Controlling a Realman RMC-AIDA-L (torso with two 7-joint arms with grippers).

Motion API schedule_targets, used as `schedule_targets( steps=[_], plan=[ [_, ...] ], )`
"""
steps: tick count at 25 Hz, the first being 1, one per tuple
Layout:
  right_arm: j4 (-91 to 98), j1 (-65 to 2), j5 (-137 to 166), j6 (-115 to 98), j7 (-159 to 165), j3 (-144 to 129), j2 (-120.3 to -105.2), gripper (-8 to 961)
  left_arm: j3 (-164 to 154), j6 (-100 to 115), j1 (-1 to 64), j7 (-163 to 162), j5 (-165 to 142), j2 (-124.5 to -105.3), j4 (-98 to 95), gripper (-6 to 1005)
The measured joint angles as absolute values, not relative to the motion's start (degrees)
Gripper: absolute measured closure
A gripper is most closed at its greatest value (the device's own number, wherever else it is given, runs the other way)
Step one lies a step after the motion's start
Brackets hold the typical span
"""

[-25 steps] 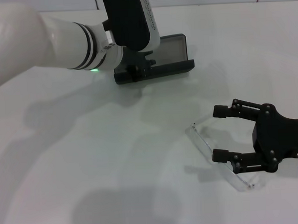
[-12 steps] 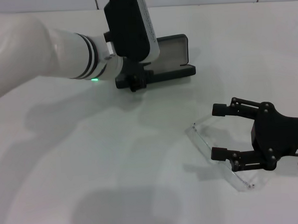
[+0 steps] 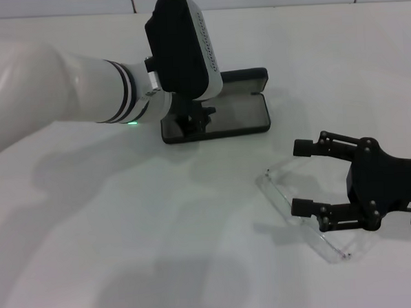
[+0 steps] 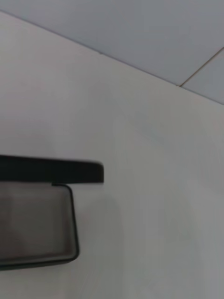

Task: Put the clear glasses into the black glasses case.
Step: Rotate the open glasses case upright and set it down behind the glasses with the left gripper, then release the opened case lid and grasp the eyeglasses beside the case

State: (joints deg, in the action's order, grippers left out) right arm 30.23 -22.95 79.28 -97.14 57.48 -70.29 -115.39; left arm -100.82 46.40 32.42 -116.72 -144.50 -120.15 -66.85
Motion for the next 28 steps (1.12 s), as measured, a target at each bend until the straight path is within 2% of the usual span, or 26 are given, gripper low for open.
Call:
schedule_targets(
  steps=[8, 19, 24, 28],
  plan=[
    [29.9, -22.9, 79.3, -97.1, 57.5, -70.0, -115.32, 84, -101.3, 48.5, 28.5, -117.1, -143.6, -120.04, -73.4, 762],
    [29.8, -22.9, 79.4, -97.0, 57.7, -68.7, -114.92, 85, -92.9, 60.4, 18.9, -112.3, -124.4, -119.63, -86.8, 755],
    [30.1, -23.8, 79.7, -95.3, 62.0, -68.1, -114.54, 85, -77.9, 72.4, 18.1, -102.8, -100.8, -119.54, -81.0, 752],
    [30.3, -25.1, 80.0, -94.7, 65.3, -67.9, -113.57, 85, -65.7, 83.4, 18.5, -97.7, -85.7, -119.48, -70.0, 749]
  ],
)
